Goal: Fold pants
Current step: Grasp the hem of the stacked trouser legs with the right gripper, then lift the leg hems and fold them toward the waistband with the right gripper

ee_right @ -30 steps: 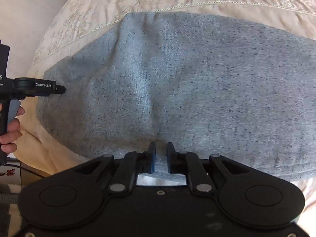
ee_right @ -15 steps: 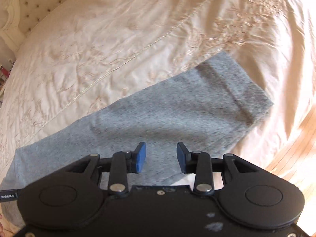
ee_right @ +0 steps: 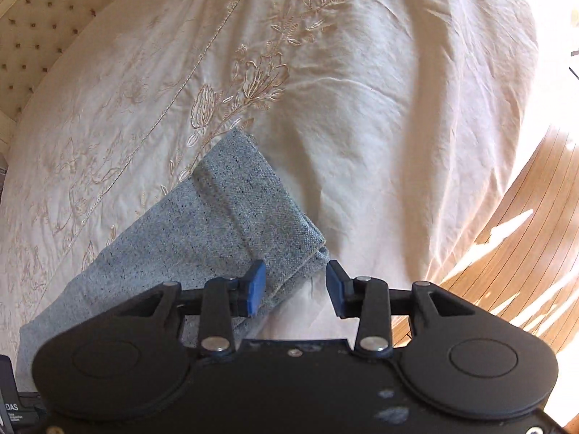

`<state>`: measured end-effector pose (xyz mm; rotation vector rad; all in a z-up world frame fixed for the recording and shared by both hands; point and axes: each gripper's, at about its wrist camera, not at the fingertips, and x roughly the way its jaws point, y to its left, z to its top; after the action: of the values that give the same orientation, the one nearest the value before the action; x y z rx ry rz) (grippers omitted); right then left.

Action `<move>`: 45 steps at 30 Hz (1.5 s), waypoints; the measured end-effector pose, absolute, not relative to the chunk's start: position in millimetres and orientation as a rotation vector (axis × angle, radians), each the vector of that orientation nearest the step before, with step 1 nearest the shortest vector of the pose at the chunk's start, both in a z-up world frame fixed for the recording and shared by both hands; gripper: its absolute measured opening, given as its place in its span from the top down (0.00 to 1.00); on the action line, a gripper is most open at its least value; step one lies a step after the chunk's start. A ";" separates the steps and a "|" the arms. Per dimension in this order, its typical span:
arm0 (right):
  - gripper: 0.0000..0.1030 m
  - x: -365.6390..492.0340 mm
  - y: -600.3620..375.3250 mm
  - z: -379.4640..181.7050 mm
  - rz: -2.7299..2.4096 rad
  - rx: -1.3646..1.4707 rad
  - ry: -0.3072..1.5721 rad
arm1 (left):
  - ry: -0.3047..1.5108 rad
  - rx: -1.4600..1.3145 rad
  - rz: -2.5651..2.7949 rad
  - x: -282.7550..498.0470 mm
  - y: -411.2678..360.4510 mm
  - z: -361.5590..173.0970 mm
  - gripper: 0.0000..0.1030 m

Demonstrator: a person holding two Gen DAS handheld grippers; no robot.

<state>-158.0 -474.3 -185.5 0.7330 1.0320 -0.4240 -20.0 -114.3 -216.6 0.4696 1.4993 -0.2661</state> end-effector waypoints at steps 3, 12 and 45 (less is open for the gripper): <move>0.61 -153.8 -480.2 -199.7 -0.410 0.772 1.044 | 1.517 0.450 -0.248 -17.4 -111.2 -212.3 0.42; 0.56 -151.9 -494.9 -232.9 -0.412 0.971 1.031 | 1.513 0.429 -0.239 -20.5 -106.5 -183.0 0.43; 0.88 -127.3 -453.9 -125.0 -0.155 0.758 0.847 | 1.535 0.332 -0.234 -0.9 -147.4 -213.3 0.43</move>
<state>-127.3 -453.9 -125.0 0.7581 0.8466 -0.1549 -0.9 -147.4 -213.3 0.3320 1.5350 -0.2342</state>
